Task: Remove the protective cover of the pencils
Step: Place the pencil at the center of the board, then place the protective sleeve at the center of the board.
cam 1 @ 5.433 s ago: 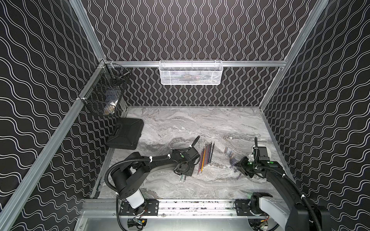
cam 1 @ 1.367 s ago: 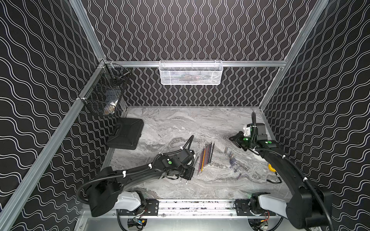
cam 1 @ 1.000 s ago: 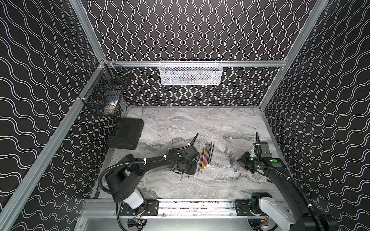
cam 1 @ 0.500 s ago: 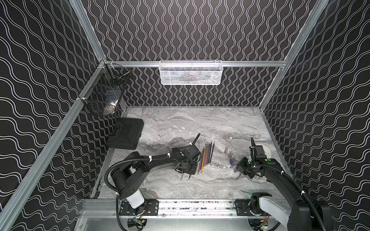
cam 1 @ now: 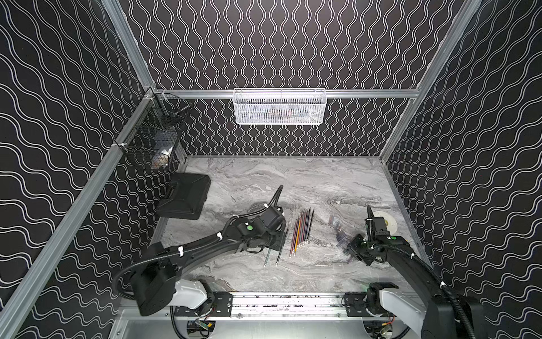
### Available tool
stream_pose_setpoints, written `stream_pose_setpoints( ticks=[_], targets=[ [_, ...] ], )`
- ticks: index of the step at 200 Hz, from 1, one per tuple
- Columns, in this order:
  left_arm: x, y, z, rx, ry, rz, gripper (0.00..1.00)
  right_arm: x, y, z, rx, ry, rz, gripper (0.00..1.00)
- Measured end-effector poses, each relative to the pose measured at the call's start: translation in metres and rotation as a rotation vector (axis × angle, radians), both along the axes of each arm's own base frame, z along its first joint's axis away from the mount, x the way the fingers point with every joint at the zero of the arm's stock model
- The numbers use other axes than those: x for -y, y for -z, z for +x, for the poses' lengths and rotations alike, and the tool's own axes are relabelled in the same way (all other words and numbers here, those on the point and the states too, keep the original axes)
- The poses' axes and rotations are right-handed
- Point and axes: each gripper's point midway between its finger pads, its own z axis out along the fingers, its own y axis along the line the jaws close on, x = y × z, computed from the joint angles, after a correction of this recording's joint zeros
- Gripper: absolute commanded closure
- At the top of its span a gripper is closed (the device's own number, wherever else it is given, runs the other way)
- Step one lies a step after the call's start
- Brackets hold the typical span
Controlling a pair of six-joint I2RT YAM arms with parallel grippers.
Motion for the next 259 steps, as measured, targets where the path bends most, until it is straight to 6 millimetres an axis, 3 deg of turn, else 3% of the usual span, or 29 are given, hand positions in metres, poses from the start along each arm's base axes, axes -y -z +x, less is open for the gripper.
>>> stream_pose_setpoints(
  ticks=[12,39,66,147,164,184,192,208,215,226,241,259],
  targets=[
    [-0.006,-0.007,-0.002,0.023,-0.011,-0.027,0.34,0.0,0.001,0.0,-0.002,0.0,-0.001,0.91],
    [-0.017,-0.028,-0.001,0.091,-0.04,-0.084,0.35,0.001,0.0,0.001,0.002,0.001,-0.004,0.82],
    [-0.024,-0.047,0.004,0.154,-0.069,-0.116,0.38,0.001,0.001,0.001,-0.001,0.001,-0.004,0.8],
    [-0.044,-0.047,0.011,0.193,-0.135,-0.065,0.35,-0.004,-0.001,0.005,0.021,-0.008,0.021,0.78],
    [-0.059,-0.051,0.016,0.255,-0.185,-0.037,0.32,-0.006,-0.013,0.014,0.062,-0.03,0.025,0.71],
    [-0.079,-0.062,0.023,0.389,-0.237,-0.012,0.09,-0.007,-0.05,0.042,0.18,-0.079,0.004,0.58],
    [-0.087,-0.066,0.028,0.451,-0.258,-0.004,0.01,-0.003,-0.071,0.057,0.252,-0.098,-0.029,0.49],
    [-0.1,-0.074,0.038,0.569,-0.308,0.03,0.0,0.012,-0.108,0.083,0.384,-0.098,-0.143,0.31],
    [-0.106,-0.075,0.044,0.62,-0.329,0.06,0.0,0.022,-0.12,0.091,0.431,-0.087,-0.206,0.03],
    [-0.113,-0.074,0.054,0.69,-0.353,0.124,0.0,0.037,-0.131,0.101,0.496,-0.067,-0.307,0.01],
    [-0.122,-0.068,0.065,0.764,-0.371,0.232,0.0,0.054,-0.127,0.109,0.571,-0.071,-0.446,0.01],
    [-0.131,-0.056,0.078,0.845,-0.383,0.373,0.0,0.069,-0.082,0.107,0.614,-0.111,-0.589,0.01]
  ],
)
